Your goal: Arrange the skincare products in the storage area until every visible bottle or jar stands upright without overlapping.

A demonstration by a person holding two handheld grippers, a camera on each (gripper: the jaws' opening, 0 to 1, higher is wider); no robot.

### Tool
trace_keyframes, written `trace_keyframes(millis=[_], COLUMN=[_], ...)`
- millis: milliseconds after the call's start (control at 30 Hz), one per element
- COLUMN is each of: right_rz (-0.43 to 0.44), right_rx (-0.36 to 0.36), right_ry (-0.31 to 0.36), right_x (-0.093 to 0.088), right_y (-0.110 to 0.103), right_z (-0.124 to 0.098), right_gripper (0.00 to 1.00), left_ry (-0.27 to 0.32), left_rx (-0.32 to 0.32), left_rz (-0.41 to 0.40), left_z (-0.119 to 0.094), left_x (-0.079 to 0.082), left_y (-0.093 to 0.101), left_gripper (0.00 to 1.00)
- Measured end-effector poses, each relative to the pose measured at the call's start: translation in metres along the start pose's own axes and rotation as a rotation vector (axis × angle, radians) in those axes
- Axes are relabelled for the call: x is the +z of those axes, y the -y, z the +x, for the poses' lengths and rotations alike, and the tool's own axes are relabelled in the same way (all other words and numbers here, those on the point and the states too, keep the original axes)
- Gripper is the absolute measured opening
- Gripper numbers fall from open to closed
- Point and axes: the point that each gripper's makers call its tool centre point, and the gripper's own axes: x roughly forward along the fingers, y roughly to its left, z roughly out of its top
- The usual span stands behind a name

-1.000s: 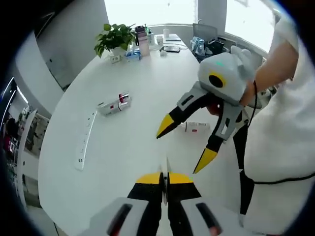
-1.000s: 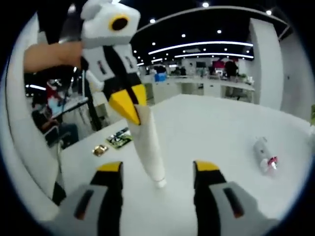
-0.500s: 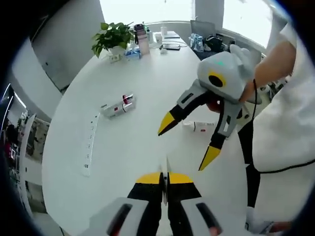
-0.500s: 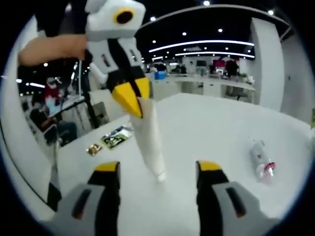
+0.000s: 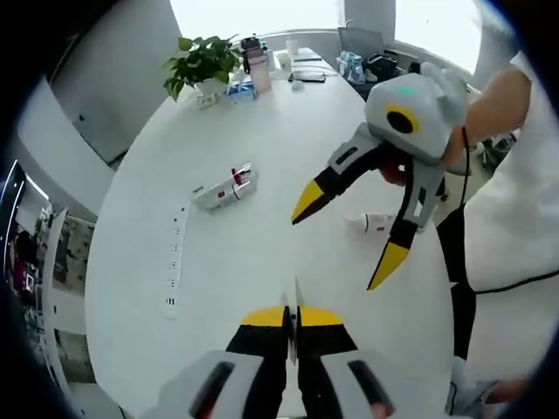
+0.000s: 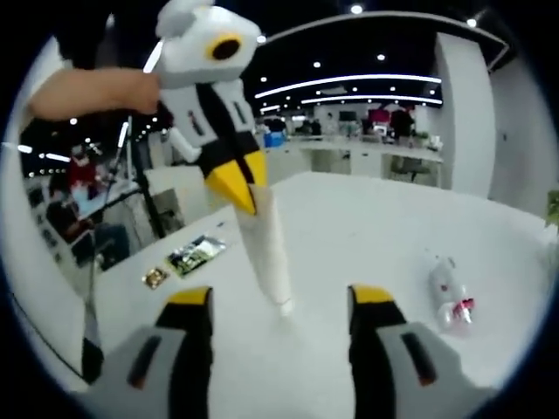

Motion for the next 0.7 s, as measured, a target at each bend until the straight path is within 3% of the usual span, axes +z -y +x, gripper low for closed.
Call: trace_keyframes(millis=[200, 700], right_rz=[0.019, 0.048], right_rx=[-0.021, -0.029], right_ry=[0.005, 0.023], right_x=[0.009, 0.022], right_y=[0.011, 0.01], right_z=[0.002, 0.008], right_gripper=[0.61, 0.61], left_ry=[0.005, 0.02], left_rx=[0.006, 0.035], left_rz=[-0.03, -0.094], left_z=[0.0, 0.005], left_x=[-0.001, 0.001], left_y=[-0.014, -0.048], left_gripper=[0.0, 0.0])
